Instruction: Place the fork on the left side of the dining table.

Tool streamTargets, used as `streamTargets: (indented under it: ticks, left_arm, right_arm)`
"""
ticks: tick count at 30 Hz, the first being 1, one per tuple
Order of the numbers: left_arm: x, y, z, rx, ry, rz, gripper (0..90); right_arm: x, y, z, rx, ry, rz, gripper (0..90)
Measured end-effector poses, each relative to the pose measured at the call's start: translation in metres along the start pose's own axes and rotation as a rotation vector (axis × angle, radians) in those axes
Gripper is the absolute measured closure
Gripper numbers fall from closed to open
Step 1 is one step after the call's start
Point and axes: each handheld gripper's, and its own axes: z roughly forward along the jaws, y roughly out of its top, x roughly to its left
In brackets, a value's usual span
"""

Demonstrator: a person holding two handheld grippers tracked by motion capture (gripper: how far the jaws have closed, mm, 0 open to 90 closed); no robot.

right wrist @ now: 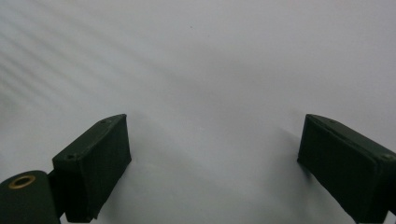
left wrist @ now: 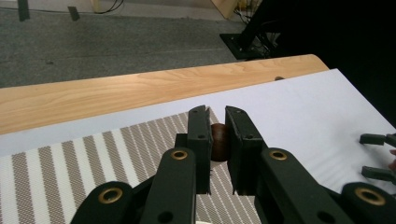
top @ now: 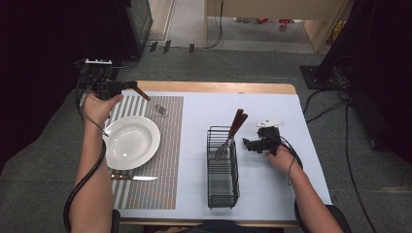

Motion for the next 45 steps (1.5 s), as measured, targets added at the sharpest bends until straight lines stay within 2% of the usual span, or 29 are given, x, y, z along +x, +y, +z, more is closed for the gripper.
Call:
streamTargets:
  ticks: [9, 16, 25, 31, 39, 45]
  left_arm:
    - [0.024, -0.004, 0.005, -0.013, -0.012, -0.085, 81.9]
    - [0.037, -0.01, 0.005, -0.016, 0.01, -0.098, 79.3]
    - [0.059, -0.022, 0.006, 0.006, 0.059, -0.127, 74.8]
    - [0.073, -0.031, 0.009, 0.001, 0.064, -0.165, 72.7]
    - [0.092, -0.045, 0.013, 0.02, 0.075, -0.188, 69.0]
    - [0.101, -0.054, 0.015, 0.015, 0.072, -0.202, 66.9]
  right_arm:
    - [0.0, 0.0, 0.0, 0.001, 0.002, 0.0, 8.5]
    - [0.0, 0.0, 0.0, 0.001, 0.001, 0.002, 8.5]
    - [0.0, 0.0, 0.0, 0.001, 0.002, 0.001, 8.5]
    - [0.0, 0.0, 0.0, 0.0, 0.002, -0.001, 8.5]
    - [0.0, 0.0, 0.0, 0.002, 0.001, 0.003, 8.5]
    - [0.0, 0.0, 0.0, 0.001, 0.002, 0.001, 8.5]
